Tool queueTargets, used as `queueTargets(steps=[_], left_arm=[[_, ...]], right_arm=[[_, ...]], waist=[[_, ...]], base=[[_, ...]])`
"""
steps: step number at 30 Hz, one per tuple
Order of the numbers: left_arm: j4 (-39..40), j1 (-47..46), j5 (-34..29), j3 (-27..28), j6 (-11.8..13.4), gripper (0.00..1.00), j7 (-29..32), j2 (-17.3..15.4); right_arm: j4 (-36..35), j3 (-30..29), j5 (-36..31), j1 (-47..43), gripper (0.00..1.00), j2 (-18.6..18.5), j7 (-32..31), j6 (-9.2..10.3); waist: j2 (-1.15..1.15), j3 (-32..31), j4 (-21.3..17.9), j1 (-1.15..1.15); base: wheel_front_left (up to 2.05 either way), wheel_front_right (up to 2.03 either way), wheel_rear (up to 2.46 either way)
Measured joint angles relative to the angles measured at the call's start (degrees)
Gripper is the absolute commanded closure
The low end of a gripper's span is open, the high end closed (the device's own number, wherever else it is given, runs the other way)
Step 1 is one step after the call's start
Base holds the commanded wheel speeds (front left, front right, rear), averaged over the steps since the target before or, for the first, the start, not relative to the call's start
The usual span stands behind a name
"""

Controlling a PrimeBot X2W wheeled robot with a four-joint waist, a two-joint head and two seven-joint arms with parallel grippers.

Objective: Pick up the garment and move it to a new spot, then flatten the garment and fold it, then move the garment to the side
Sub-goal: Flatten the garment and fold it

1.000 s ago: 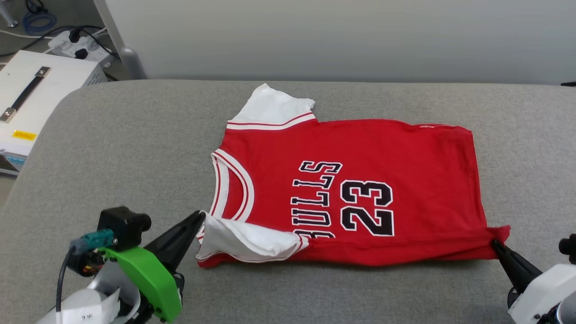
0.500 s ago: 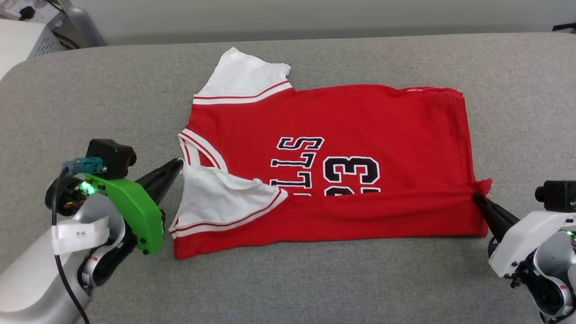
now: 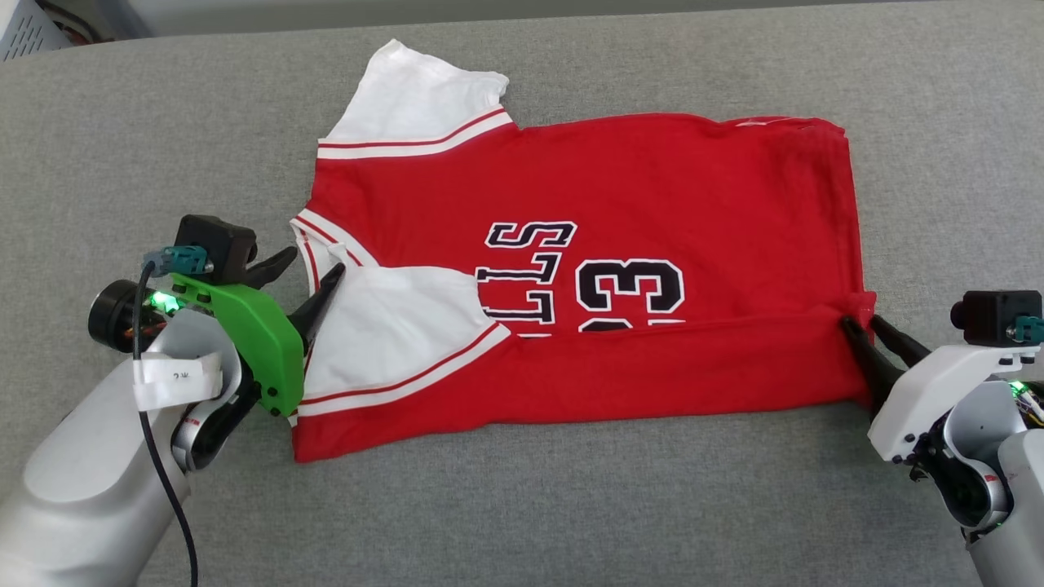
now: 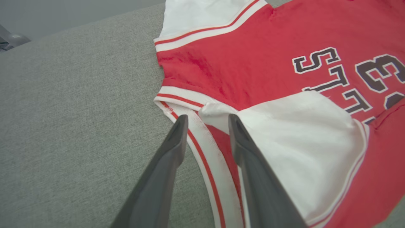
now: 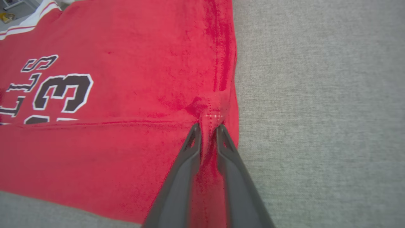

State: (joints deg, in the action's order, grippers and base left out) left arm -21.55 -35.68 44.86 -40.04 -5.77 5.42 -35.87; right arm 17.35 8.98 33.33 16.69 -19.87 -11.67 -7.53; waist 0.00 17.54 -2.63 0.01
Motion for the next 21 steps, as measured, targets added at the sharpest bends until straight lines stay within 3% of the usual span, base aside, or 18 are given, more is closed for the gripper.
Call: queueTargets(steps=[5,12,21], left_arm=[[-5.3,-0.3,0.4,0.6,0.0,0.0,-5.0,3.6],[-8.5,0.0,1.3,2.4,0.2,0.0,-11.8,6.2],[-2.5,5.9,4.1,5.6,4.7,0.0,-16.5,6.9]], right_arm=[[1.3,-0.2,-0.5,0.7,0.0,0.9,1.8,0.0],[-1.2,-1.5,-4.5,0.7,0.0,-0.8,5.4,0.0],[-10.2,-5.1,-9.1,-5.8,0.0,-2.0,-0.2,0.0]], waist=[[0.0,-0.9,0.4,0.0],[0.0,-3.9,1.2,0.0],[0.0,-9.0,2.8,0.0]], base=[[0.0,0.0,0.0],[0.0,0.0,0.0],[0.0,0.0,0.0]])
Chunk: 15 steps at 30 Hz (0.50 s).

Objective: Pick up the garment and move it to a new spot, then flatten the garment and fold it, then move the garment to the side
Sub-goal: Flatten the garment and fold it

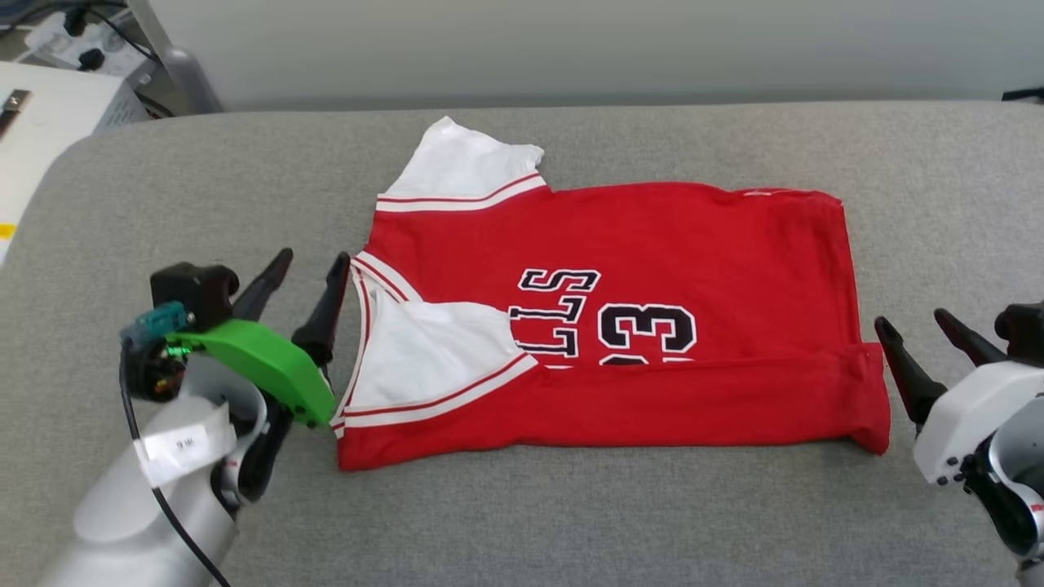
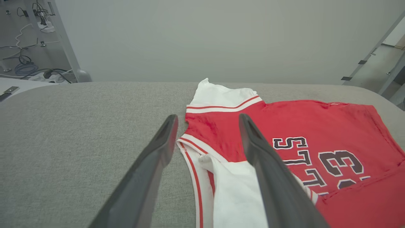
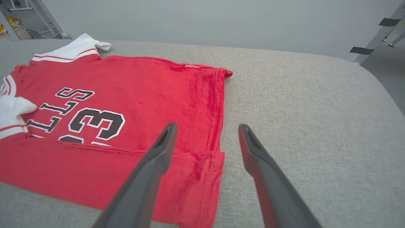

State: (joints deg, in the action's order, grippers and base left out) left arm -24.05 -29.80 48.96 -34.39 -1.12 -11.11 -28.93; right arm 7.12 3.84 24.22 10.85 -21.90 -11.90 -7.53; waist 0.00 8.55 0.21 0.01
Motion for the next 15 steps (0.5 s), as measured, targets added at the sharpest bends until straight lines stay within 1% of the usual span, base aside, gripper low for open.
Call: queueTargets(steps=[2,3,7,12,15], left_arm=[[3.1,2.3,0.6,-0.2,1.0,0.0,1.2,-0.3],[4.8,3.9,1.4,-0.2,2.0,0.0,2.2,-0.4],[11.2,8.7,1.4,-0.9,6.7,0.0,5.6,-2.3],[19.0,13.6,3.1,-1.4,11.9,0.0,10.5,-4.0],[21.7,15.4,3.5,-2.3,14.5,0.0,14.0,-5.4]], right_arm=[[-1.8,-1.6,-1.2,-1.7,0.0,0.4,-2.6,0.0],[-2.8,-2.8,-1.7,-2.6,0.0,0.9,-4.1,0.0],[-7.0,-5.4,-5.6,-6.2,0.0,3.3,-9.6,0.0],[-12.2,-7.7,-8.7,-10.0,0.0,8.2,-16.3,0.0],[-14.7,-8.5,-9.7,-11.6,0.0,10.4,-20.1,0.0]], waist=[[0.0,-0.8,0.3,-0.01],[0.0,-1.2,0.5,-0.01],[0.0,-2.0,1.1,-0.01],[0.0,-1.6,1.0,-0.01],[0.0,-1.1,0.7,-0.01]], base=[[0.0,0.0,0.0],[0.0,0.0,0.0],[0.0,0.0,0.0],[0.0,0.0,0.0],[0.0,0.0,0.0]])
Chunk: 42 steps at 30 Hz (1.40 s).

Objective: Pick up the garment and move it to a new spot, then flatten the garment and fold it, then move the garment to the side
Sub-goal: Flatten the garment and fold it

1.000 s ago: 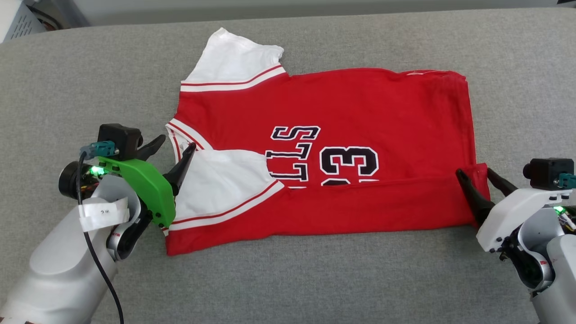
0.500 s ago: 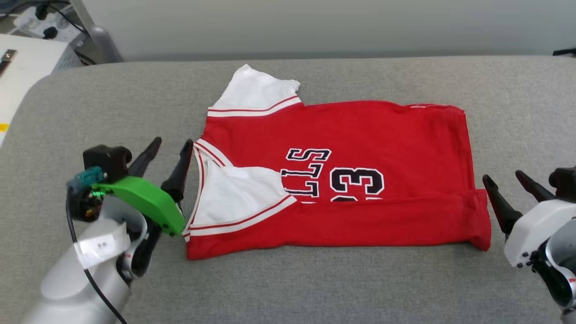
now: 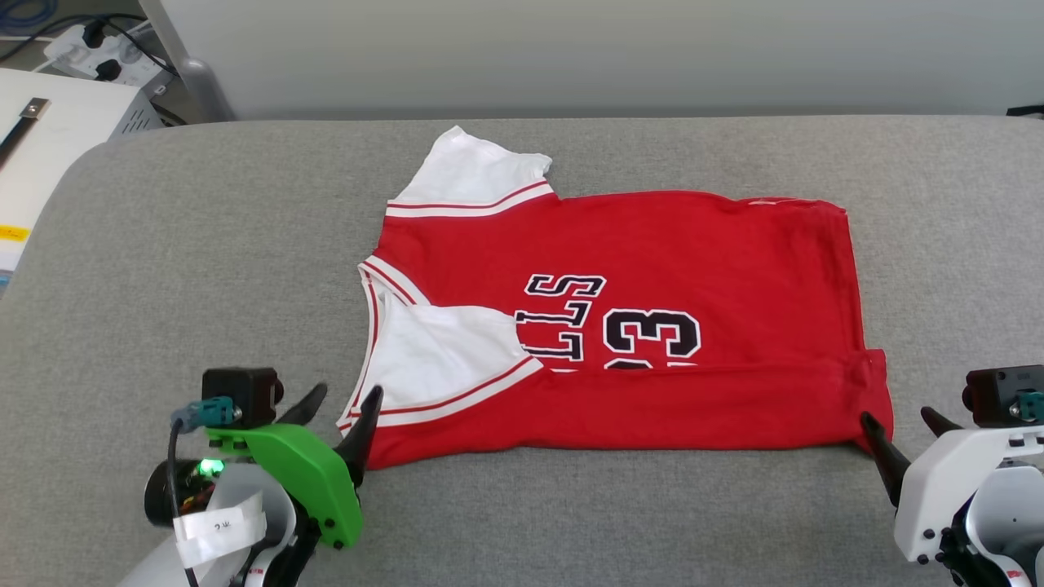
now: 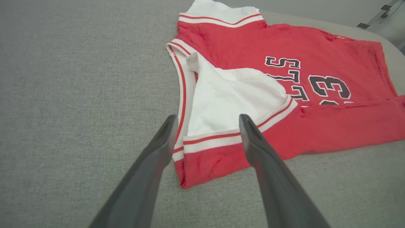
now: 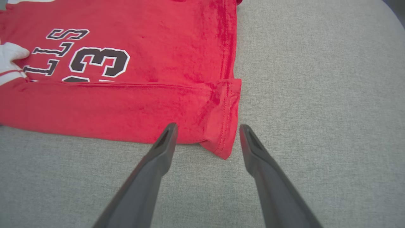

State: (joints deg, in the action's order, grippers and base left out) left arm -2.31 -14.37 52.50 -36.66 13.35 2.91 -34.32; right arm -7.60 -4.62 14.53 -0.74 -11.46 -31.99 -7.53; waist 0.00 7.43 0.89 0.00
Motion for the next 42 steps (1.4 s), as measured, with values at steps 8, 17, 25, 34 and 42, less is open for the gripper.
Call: queueTargets(steps=[8,17,25,34,42], left_arm=[[1.9,1.4,0.0,-1.8,5.4,0.0,7.3,-2.4],[-3.4,1.3,-0.1,-1.9,6.6,0.0,8.2,-2.3],[-7.7,-0.5,0.7,-2.1,4.7,0.55,10.0,-1.9],[-5.1,-0.8,2.6,-2.7,2.9,1.0,10.7,-1.0],[5.6,0.0,2.3,-1.9,5.1,1.0,10.2,-2.6]], right_arm=[[-5.6,-0.6,-1.4,-0.7,0.0,2.4,-3.3,0.0],[-7.0,-0.4,-1.5,-0.7,0.0,2.9,-3.6,0.0],[-7.0,-0.1,-1.7,-0.7,0.0,2.7,-3.1,0.0],[-5.1,-1.2,-2.2,-0.6,0.0,-0.1,-4.1,0.0],[2.0,-2.7,-1.3,2.3,0.0,-0.1,-6.5,0.0]], waist=[[0.0,2.2,-1.4,0.0],[0.0,5.4,-3.4,0.0],[0.0,7.5,-5.0,0.0],[0.0,5.6,-2.9,0.0],[0.0,4.8,0.4,0.0]], base=[[0.0,0.0,0.0],[0.0,0.0,0.0],[0.0,0.0,0.0],[0.0,0.0,0.0],[0.0,0.0,0.0]])
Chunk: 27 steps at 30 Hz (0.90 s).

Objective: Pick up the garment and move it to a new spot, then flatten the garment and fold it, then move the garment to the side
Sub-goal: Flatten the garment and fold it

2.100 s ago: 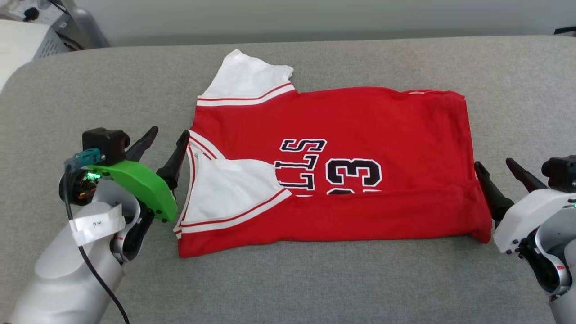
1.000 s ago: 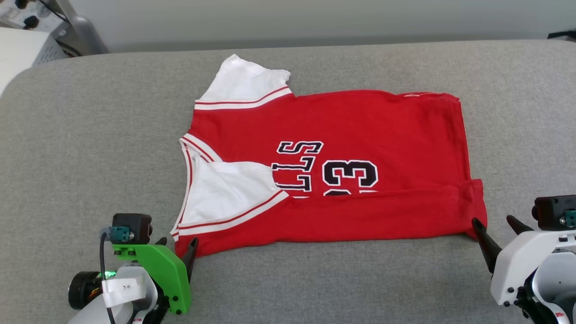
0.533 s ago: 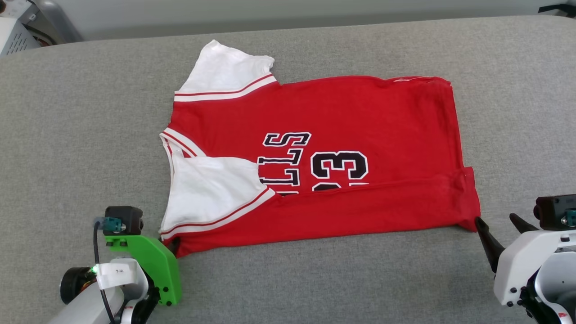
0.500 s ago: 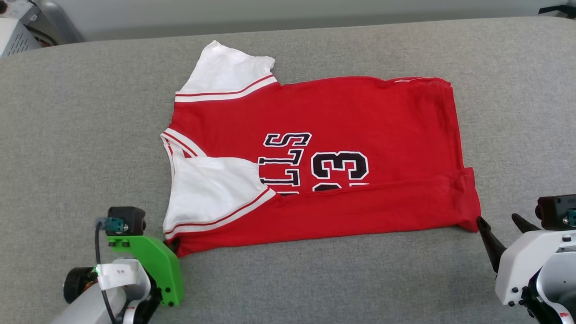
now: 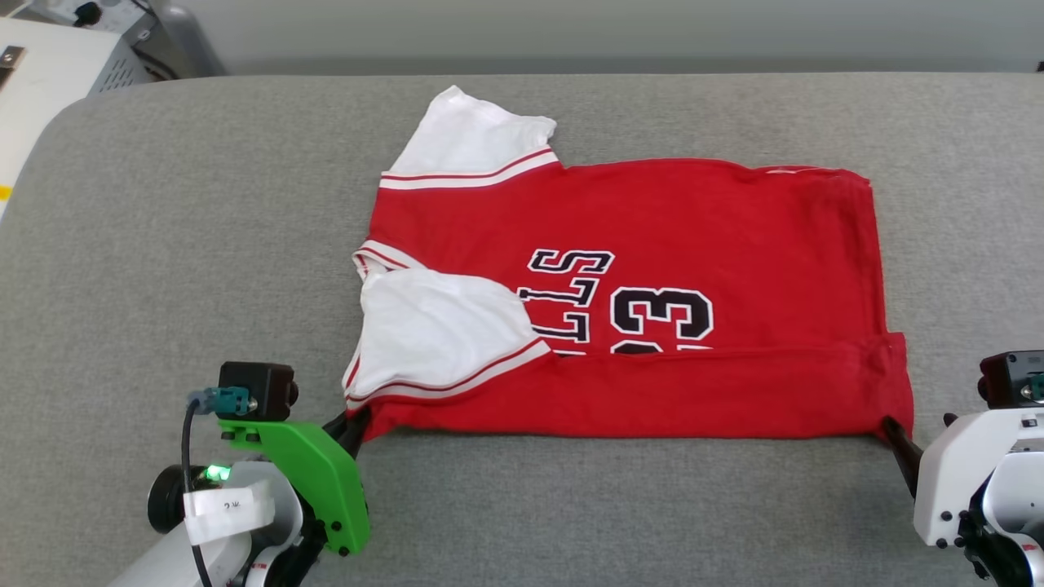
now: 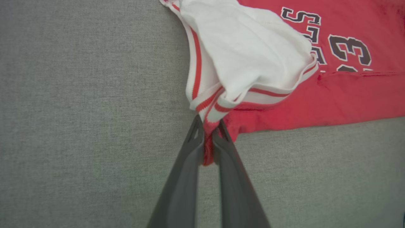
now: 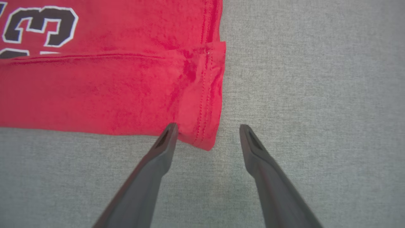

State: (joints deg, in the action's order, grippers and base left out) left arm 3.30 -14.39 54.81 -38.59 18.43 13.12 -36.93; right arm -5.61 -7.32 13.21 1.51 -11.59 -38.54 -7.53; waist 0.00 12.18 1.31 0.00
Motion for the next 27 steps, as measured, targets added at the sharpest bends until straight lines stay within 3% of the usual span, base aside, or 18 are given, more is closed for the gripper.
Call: queueTargets(steps=[6,16,17,18,19,21,27], left_arm=[[6.3,0.0,-0.4,0.0,1.4,1.0,0.9,-1.0],[7.9,0.0,-1.5,-0.1,2.0,1.0,1.1,-1.5],[7.9,0.0,-1.5,-0.1,2.0,1.0,1.1,-1.5],[7.8,0.0,-1.5,-0.1,2.0,1.0,1.1,-1.5],[7.7,0.0,-1.5,-0.2,2.0,1.0,1.1,-1.5],[7.4,0.0,-1.5,-0.2,2.0,1.0,1.1,-1.5],[6.4,0.1,-1.5,-0.8,1.9,1.0,1.8,-1.5]], right_arm=[[6.2,-1.3,-0.5,2.9,0.0,0.4,0.0,0.0],[12.3,0.0,-0.1,4.8,0.0,0.7,-1.2,0.04],[12.6,0.1,0.1,4.8,0.18,0.7,-1.3,0.05],[12.8,0.2,0.1,4.9,0.55,0.6,-1.3,0.05],[13.1,0.2,0.1,5.0,0.76,0.5,-1.3,0.05],[13.6,0.0,0.1,5.2,1.0,0.6,-1.3,0.04],[14.7,-0.3,1.4,5.8,1.0,0.3,-0.5,0.0]], waist=[[0.0,0.8,1.8,0.0],[0.0,2.5,2.9,0.0],[0.0,2.6,2.9,0.0],[0.0,2.6,2.9,0.0],[0.0,2.6,2.9,0.0],[0.0,2.5,2.9,0.0],[0.0,1.2,2.7,0.0]], base=[[0.0,0.0,0.0],[0.0,0.0,0.0],[0.0,0.0,0.0],[0.0,0.0,0.0],[0.0,0.0,0.0],[0.0,0.0,0.0],[0.0,0.0,0.0]])
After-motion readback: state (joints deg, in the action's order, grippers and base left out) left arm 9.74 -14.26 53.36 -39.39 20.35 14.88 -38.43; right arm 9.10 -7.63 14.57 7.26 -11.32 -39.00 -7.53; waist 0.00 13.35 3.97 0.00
